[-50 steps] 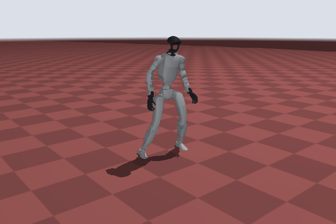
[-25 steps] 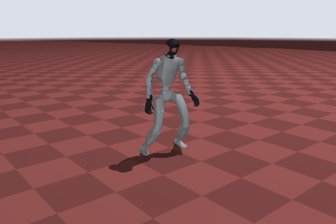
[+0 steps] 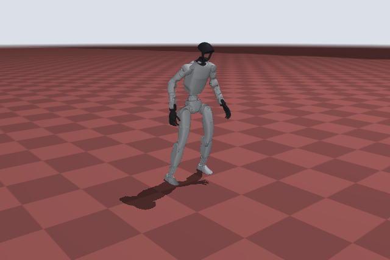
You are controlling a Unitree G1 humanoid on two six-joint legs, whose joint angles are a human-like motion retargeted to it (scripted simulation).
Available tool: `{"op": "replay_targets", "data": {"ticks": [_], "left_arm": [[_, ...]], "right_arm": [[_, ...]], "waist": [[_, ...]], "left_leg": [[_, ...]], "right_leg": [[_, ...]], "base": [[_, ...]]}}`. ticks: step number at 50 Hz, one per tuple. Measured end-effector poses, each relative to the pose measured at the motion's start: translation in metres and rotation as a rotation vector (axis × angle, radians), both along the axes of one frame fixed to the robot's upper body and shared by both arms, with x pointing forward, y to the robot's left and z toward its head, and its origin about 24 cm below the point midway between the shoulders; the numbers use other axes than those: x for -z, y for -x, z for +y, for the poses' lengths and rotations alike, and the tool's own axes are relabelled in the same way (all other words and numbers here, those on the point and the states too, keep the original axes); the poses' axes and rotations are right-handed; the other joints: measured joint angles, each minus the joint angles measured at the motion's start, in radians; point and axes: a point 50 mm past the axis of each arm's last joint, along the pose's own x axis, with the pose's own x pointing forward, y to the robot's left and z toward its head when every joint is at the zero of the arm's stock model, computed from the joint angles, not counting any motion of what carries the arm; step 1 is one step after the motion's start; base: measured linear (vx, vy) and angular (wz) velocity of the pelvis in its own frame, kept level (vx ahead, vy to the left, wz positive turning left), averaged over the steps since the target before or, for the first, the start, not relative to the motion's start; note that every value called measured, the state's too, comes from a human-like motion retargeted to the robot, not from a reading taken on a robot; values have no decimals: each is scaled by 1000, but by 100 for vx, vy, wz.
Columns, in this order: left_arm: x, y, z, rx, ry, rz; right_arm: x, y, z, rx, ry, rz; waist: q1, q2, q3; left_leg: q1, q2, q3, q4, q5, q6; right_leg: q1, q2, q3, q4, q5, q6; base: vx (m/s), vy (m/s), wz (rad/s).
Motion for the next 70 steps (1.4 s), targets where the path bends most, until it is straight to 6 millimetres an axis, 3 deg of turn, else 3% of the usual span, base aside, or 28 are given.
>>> {"op": "replay_targets", "data": {"ticks": [2,3,4,6,8,10,12,15,16,18,21,25,30,32,35,37,38,40,45,47,53,59,60,62,63,65,67,70], "left_arm": [[-7,-14,1,-53,20,-40],[-4,-14,2,-79,24,-25],[-2,-15,1,-87,19,-9],[-2,-20,0,-60,-24,-1],[-11,-28,0,-26,-86,-54],[-20,-29,1,-34,-99,-131],[-19,-14,1,-43,-49,-139],[0,36,-3,20,51,-23],[6,54,-6,33,73,12],[14,82,-11,14,104,58],[21,96,-13,-93,151,72],[33,99,-18,-166,183,125],[41,91,-24,-86,139,203],[38,79,-22,-73,134,182],[25,52,-10,-136,117,72],[22,50,-1,-218,91,42],[23,51,1,-259,81,39],[28,58,1,-319,78,55],[41,100,-19,-113,177,184],[43,108,-27,-35,189,218],[42,91,-31,-24,172,190],[38,62,-32,12,127,153],[35,53,-30,13,121,134],[23,31,-19,-29,103,59],[17,24,-12,-57,89,26],[10,19,2,-139,55,-14],[12,31,8,-216,39,-18],[21,64,7,-219,67,35]], "right_arm": [[7,-6,-3,45,32,27],[14,-3,-5,57,62,71],[18,-3,-7,52,96,109],[16,-13,-14,32,158,109],[-3,-33,-21,34,199,-37],[-33,-44,-27,39,209,-210],[-54,-37,-32,30,163,-285],[-62,-4,-32,5,33,-247],[-59,9,-30,4,12,-218],[-50,30,-26,14,-12,-152],[-32,44,-21,32,-38,-49],[-11,47,-14,9,-87,65],[8,38,-8,-11,-67,144],[8,23,-10,-9,-34,128],[0,-13,-18,43,37,13],[-7,-27,-22,92,74,-63],[-9,-33,-22,100,83,-89],[-12,-34,-19,81,88,-111],[-15,6,-16,0,-44,-45],[-11,19,-14,-11,-62,-2],[1,22,-8,24,-66,49],[9,5,0,36,-80,46],[8,-2,1,38,-78,34],[2,-25,-3,70,-47,-22],[-1,-36,-7,89,-23,-54],[-10,-54,-15,112,36,-113],[-16,-57,-20,104,85,-147],[-23,-43,-20,66,90,-177]], "waist": [[2,9,55],[0,15,60],[-4,15,61],[-14,10,61],[-22,4,54],[-19,1,32],[-10,-10,-32],[-6,-23,-190],[-9,-15,-219],[-13,-4,-253],[-7,-3,-240],[4,-3,-220],[29,7,-223],[38,10,-204],[33,4,-152],[23,3,-143],[17,1,-155],[9,-4,-217],[-6,4,-363],[-16,11,-370],[-13,12,-276],[1,12,-240],[2,13,-225],[-8,9,-163],[-15,9,-130],[-25,22,-86],[-15,22,-120],[2,5,-253]], "left_leg": [[-111,15,-18,327,-303,128],[-219,33,-25,539,-369,178],[-297,46,-27,678,-397,180],[-372,56,-31,794,-418,133],[-371,51,-34,763,-406,118],[-312,44,-17,610,-317,109],[-198,25,17,310,-123,77],[-48,-4,48,-201,362,13],[-25,0,51,-281,462,-34],[-7,3,66,-342,530,-108],[-14,-9,135,-277,494,-109],[-17,-41,116,-173,442,-63],[13,-38,90,-140,393,-57],[26,-32,76,-102,277,-43],[-36,-27,62,177,-171,54],[-110,-12,70,364,-303,170],[-144,-5,78,402,-298,185],[-162,1,99,317,-165,118],[3,-26,68,-253,539,-95],[22,-16,87,-312,577,-147],[39,-35,102,-266,526,-116],[15,-48,43,-227,404,-113],[18,-51,33,-209,345,-104],[0,-57,28,-35,30,-35],[-35,-53,24,110,-125,25],[-157,-21,19,435,-309,162],[-208,-1,40,477,-289,163],[-144,-11,76,153,-27,25]], "right_leg": [[-94,0,-16,301,-367,-175],[-194,11,-10,507,-481,-291],[-271,11,-7,654,-532,-327],[-350,-2,-8,788,-556,-280],[-342,-9,-16,749,-538,-247],[-282,-10,-31,587,-432,-231],[-187,-15,-55,304,-189,-162],[-103,-7,-87,-101,334,-16],[-92,6,-107,-153,429,34],[-76,23,-155,-195,500,106],[-52,28,-201,-167,475,108],[-10,39,-115,-114,413,46],[29,34,-61,-77,363,0],[39,20,-57,-28,220,-23],[-24,-5,-41,245,-265,-113],[-114,-4,-42,463,-429,-233],[-155,-5,-45,510,-430,-258],[-170,0,-47,417,-297,-230],[1,22,-38,-166,513,50],[13,30,-54,-205,560,101],[28,44,-75,-160,461,53],[12,29,-66,-159,361,35],[15,23,-58,-138,298,20],[11,6,-46,17,-38,-47],[-10,5,-43,142,-212,-115],[-124,25,-39,460,-447,-292],[-199,27,-50,537,-421,-284],[-152,29,-55,218,-89,-96]], "base": [[-30,2,4],[-29,1,10],[-24,1,13],[-10,1,17],[4,0,3],[15,1,-11],[24,1,-28],[23,-2,-36],[15,-1,-30],[8,-1,-20],[0,0,0],[0,0,0],[2,2,-29],[-5,2,-33],[-13,4,-18],[-5,2,-5],[0,0,0],[17,0,-2],[24,-3,10],[11,-5,16],[0,0,0],[0,0,0],[0,0,0],[-8,1,15],[-11,1,20],[-6,1,7],[8,1,-25],[22,1,-24]]}}
